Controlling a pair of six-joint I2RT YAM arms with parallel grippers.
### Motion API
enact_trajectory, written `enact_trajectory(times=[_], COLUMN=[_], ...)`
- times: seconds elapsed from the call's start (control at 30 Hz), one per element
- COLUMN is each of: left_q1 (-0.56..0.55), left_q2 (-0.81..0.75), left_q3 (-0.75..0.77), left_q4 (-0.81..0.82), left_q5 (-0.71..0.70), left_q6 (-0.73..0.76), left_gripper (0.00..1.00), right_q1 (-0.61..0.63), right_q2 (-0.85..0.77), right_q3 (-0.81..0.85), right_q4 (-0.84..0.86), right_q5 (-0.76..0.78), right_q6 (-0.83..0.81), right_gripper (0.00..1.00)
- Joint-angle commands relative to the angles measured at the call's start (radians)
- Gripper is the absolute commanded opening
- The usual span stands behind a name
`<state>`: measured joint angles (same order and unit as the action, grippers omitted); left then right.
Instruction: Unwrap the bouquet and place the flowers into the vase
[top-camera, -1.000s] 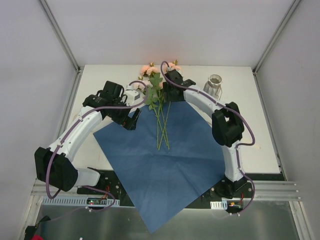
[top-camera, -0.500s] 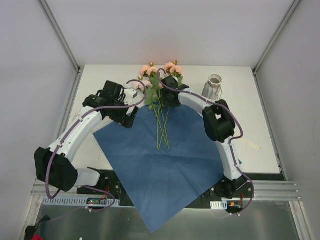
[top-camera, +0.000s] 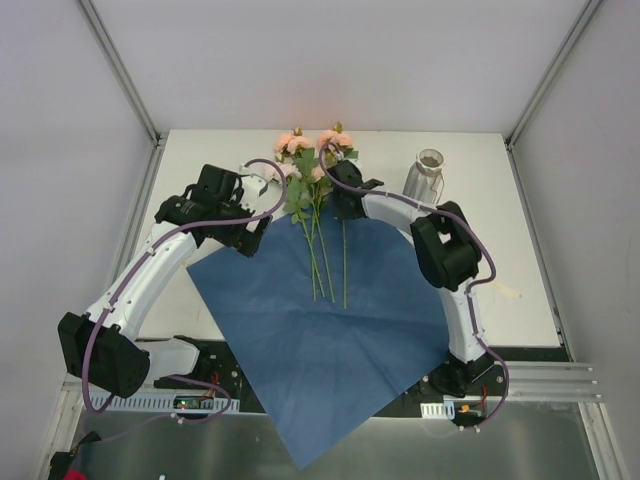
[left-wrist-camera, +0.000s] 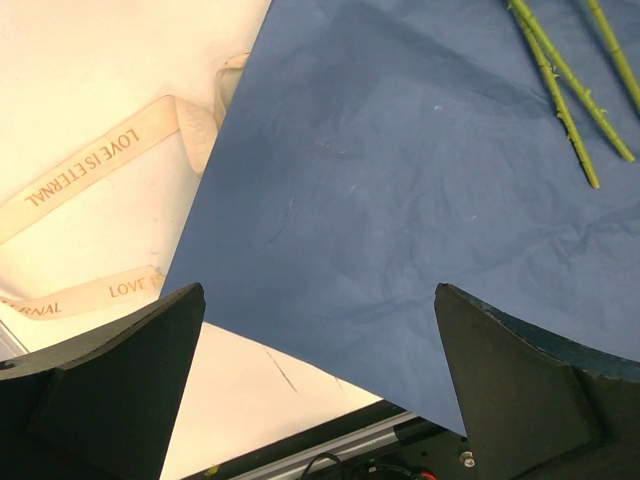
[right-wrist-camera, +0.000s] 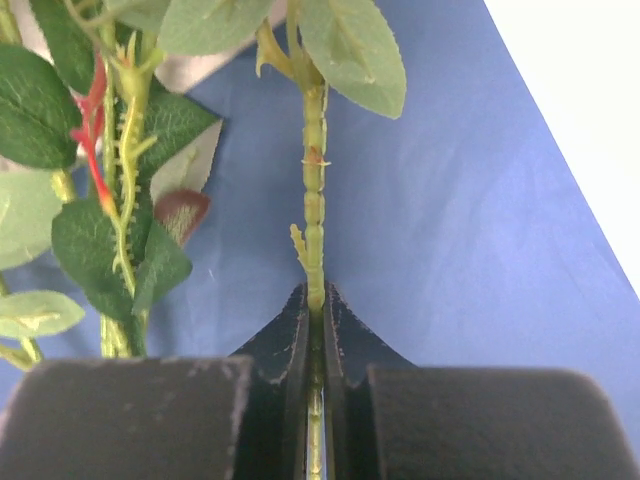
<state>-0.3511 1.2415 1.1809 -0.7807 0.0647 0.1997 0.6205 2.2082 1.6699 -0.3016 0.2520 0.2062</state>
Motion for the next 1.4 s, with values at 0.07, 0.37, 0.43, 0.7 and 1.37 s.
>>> enact_trajectory(times=[0.07, 0.37, 0.43, 0.7, 1.37], left_q1=[0.009, 0.017, 0.024, 0.061, 0.138], left_q2=[-0.011, -0.033, -0.04, -0.062, -0.06], left_q3=[0.013, 0.006, 0.003, 0.029, 0.048], left_q4=[-0.026, -0.037, -0.038, -0.043, -0.048], left_q5=[-0.032, -0.022, -0.02, -0.012, 0.046], left_q6=[0.014, 0.024, 0.029, 0.041, 0.067], left_gripper=[0.99, 0.99, 0.99, 0.99, 0.99], right_q1=[0.031, 0.05, 0.048, -0.031, -0.292], right_q2=[-0.243, -0.491, -0.539, -0.709, -0.805], right_q3=[-0.114, -0.084, -0.046, -0.139, -0.107], right_q4=[0.054, 0.065, 0.099, 0.662, 0.978], right_q5=[0.049, 0.081, 0.095, 0.1, 0.082], right_q6=[0.013, -0.066, -0.108, -0.49, -0.669], right_gripper=[0.01, 0.01, 0.01, 0.01, 0.01])
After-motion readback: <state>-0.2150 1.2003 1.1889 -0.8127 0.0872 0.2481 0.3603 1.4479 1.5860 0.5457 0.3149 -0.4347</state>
